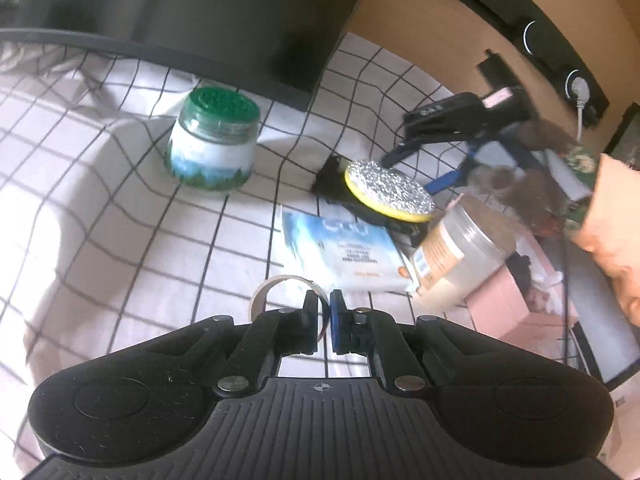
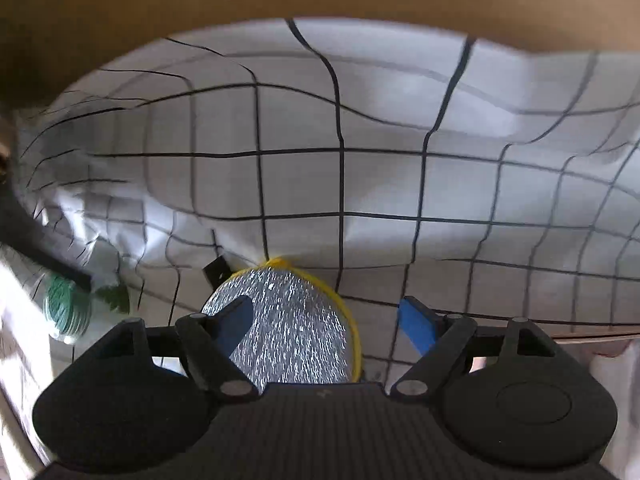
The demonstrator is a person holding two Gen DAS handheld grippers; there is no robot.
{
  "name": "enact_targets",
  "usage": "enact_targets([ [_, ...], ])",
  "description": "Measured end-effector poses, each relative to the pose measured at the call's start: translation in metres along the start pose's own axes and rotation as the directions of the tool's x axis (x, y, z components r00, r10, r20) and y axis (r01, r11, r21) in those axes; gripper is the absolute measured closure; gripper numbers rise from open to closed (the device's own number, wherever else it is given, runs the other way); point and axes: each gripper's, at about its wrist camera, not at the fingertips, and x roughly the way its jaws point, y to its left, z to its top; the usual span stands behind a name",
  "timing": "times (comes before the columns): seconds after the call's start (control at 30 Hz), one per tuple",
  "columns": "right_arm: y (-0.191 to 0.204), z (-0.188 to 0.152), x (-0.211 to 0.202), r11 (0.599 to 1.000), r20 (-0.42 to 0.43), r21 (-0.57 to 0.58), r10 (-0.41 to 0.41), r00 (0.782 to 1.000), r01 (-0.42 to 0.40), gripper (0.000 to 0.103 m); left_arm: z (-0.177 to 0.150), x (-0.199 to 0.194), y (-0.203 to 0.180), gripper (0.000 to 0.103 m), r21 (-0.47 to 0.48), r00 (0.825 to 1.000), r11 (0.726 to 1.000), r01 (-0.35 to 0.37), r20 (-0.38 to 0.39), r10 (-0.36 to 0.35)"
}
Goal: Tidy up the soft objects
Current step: 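Grasp the yellow-rimmed round sponge with the right tool and lift it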
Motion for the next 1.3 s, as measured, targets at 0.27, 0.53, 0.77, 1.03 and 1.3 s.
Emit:
enact_targets([
  [0.27, 0.051, -0.027, -0.029, 0.98, -0.043, -0.132, 0.145, 0.989, -0.149, 0.059, -0.001, 0.002, 0.015, 0.095, -0.073, 1.0, 0.997, -0.011, 0.025, 0.012],
  [0.53, 0.117, -0.05, -0.031, 0.941, -0.086, -0.263, 0.197, 0.977, -0.213, 0.059, 0.0, -0.008, 0.025, 0.095, -0.093, 0.998, 0.995, -0.042, 0.052, 0.047],
  [0.77, 0.124, -0.037, -0.017, 0.966, -0.023, -0.251, 0.065, 0.998, -0.068, 0.051, -0.013, -0.03, 0.049, 0.095, -0.164, 0.992, 0.981, -0.101, 0.057, 0.111],
  [1.03, 0.111, -0.034, -0.041, 0.978, 0.057, -0.204, 0.064, 0.996, -0.051, 0.046, -0.021, -0.046, 0.061, 0.095, -0.196, 0.988, 0.973, -0.122, 0.068, 0.138],
  [1.3, 0.1, -0.047, -0.014, 0.987, -0.049, 0.079, 0.147, 0.988, -0.142, 0.046, -0.02, -0.046, 0.057, 0.095, -0.199, 0.988, 0.973, -0.117, 0.076, 0.134],
])
